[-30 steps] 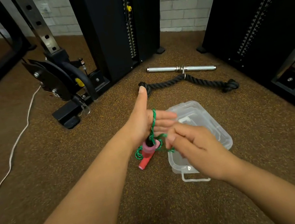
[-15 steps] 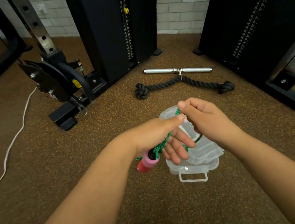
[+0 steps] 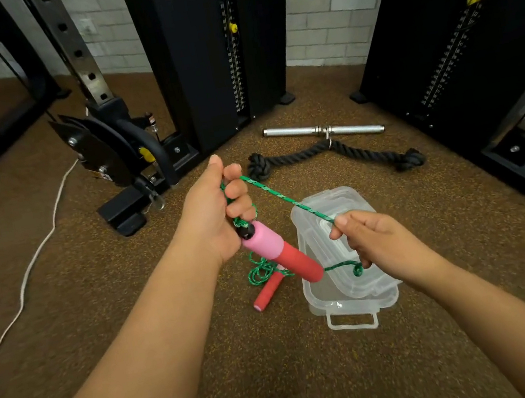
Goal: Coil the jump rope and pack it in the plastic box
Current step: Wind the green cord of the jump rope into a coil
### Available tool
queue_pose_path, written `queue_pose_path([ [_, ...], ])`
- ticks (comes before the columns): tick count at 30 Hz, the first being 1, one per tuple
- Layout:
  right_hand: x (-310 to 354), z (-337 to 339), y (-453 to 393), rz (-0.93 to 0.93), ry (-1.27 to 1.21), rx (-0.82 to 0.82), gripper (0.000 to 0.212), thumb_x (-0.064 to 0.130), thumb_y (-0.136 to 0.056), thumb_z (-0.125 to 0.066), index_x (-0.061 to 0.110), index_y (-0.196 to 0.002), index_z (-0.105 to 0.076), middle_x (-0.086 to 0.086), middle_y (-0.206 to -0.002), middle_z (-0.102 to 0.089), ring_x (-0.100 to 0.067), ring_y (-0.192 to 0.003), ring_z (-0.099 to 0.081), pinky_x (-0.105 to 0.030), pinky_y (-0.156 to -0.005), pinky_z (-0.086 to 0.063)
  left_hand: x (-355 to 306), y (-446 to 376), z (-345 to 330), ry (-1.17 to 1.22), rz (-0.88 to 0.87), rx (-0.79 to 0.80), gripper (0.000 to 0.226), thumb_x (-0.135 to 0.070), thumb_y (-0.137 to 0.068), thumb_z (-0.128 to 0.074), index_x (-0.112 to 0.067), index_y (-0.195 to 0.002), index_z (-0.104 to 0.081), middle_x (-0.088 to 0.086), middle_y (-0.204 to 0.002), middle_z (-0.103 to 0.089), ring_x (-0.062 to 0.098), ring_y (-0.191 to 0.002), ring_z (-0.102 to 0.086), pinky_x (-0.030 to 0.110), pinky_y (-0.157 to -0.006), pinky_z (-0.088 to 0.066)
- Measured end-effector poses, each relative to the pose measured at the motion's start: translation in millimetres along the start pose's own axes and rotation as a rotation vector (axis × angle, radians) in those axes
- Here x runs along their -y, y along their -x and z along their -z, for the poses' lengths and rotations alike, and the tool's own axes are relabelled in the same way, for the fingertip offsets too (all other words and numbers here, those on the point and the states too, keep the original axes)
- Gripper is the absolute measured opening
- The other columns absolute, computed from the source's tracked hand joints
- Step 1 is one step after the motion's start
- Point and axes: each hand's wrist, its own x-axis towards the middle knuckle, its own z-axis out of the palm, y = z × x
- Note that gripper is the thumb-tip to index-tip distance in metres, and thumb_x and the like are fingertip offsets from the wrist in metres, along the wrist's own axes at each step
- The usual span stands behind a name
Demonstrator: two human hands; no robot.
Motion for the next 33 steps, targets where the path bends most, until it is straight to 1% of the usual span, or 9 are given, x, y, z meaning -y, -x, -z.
queue_pose_path([
  [6,18.7,-19.3,17.0,0.144,0.145,0.238,0.028,0.033,-0.095,-0.05,0.026,-0.074,-0.066,0.001,-0.057,-0.045,-0.014,-0.051,-0.037,-0.026,-0.051,-0.03,3.5,-5.9,1.2,0.026,-0.042,-0.097,0.047,-0.035,-0.103,-0.028,-0.007,-0.106,-0.066,0.002,-0.076,-0.074,0.011,-0.066,-0.07,0.02,-0.056,-0.054],
  [10,23.6,-27.8,22.1,0.269,0.262,0.232,0.026,0.029,-0.095,-0.052,0.021,-0.076,-0.067,0.017,-0.048,-0.051,-0.002,-0.046,-0.041,-0.014,-0.049,-0.031,10.2,-9.2,1.2,-0.073,-0.01,-0.088,0.044,-0.028,-0.104,-0.029,0.001,-0.126,-0.054,0.016,-0.111,-0.069,0.02,-0.091,-0.07,0.027,-0.074,-0.057],
  [14,33.3,-30.2,24.3,0.372,0.252,0.257,0.026,0.024,-0.095,-0.052,0.014,-0.076,-0.067,0.026,-0.049,-0.054,0.001,-0.049,-0.05,-0.011,-0.051,-0.032,23.7,-8.2,-2.5,-0.414,0.013,-0.021,0.046,-0.033,-0.102,-0.033,0.001,-0.123,-0.056,0.018,-0.102,-0.072,0.022,-0.086,-0.073,0.03,-0.074,-0.059],
  [17,37.3,-28.6,18.9,0.436,0.137,0.211,0.027,0.027,-0.094,-0.052,0.016,-0.074,-0.067,0.011,-0.075,-0.07,-0.002,-0.075,-0.064,-0.024,-0.07,-0.049,29.7,-2.3,-9.2,-0.629,0.057,0.073,0.056,-0.042,-0.102,-0.028,0.0,-0.113,-0.063,0.016,-0.084,-0.073,0.023,-0.074,-0.071,0.032,-0.07,-0.058],
  [19,40.6,-21.8,14.8,0.423,0.036,0.162,0.03,0.022,-0.095,-0.051,0.011,-0.072,-0.065,0.003,-0.082,-0.073,-0.004,-0.087,-0.066,-0.019,-0.078,-0.049,29.4,3.2,-9.8,-0.715,0.092,0.152,0.067,-0.051,-0.099,-0.025,-0.007,-0.089,-0.074,0.012,-0.069,-0.071,0.021,-0.063,-0.069,0.031,-0.067,-0.057],
  [21,46.5,-12.5,11.0,0.388,0.023,0.088,0.032,0.021,-0.096,-0.049,0.008,-0.07,-0.061,-0.003,-0.068,-0.068,-0.008,-0.068,-0.064,-0.014,-0.064,-0.047,27.8,9.2,-11.2,-0.771,0.169,0.289,0.08,-0.06,-0.096,-0.017,-0.007,-0.073,-0.073,0.017,-0.068,-0.071,0.025,-0.061,-0.069,0.032,-0.066,-0.056],
  [24,43.5,-2.5,2.1,0.313,0.038,-0.008,0.033,0.029,-0.094,-0.048,0.016,-0.064,-0.056,0.015,-0.05,-0.051,0.002,-0.05,-0.046,-0.011,-0.052,-0.035,25.6,15.0,-18.5,-0.883,0.268,0.506,0.094,-0.068,-0.089,-0.006,0.001,-0.087,-0.069,0.019,-0.07,-0.071,0.025,-0.058,-0.067,0.027,-0.059,-0.054],
  [30,25.3,4.0,-8.4,0.029,-0.23,0.024,0.042,0.048,-0.09,-0.047,0.022,-0.057,-0.045,0.009,-0.048,-0.031,-0.01,-0.046,-0.03,-0.029,-0.052,-0.033,23.6,13.3,-15.6,-0.763,0.121,0.536,0.04,-0.048,-0.08,-0.052,-0.017,-0.056,-0.06,-0.003,-0.034,-0.045,0.009,-0.03,-0.037,0.02,-0.041,-0.032],
  [33,17.9,11.0,-9.4,-0.063,-0.389,0.092,0.043,0.043,-0.095,-0.042,0.02,-0.059,-0.044,0.003,-0.053,-0.043,-0.016,-0.057,-0.048,-0.036,-0.081,-0.044,15.7,4.5,-7.3,-0.43,0.115,0.362,0.043,-0.043,-0.085,-0.051,-0.021,-0.048,-0.049,-0.007,-0.032,-0.035,0.006,-0.028,-0.029,0.021,-0.04,-0.022],
])
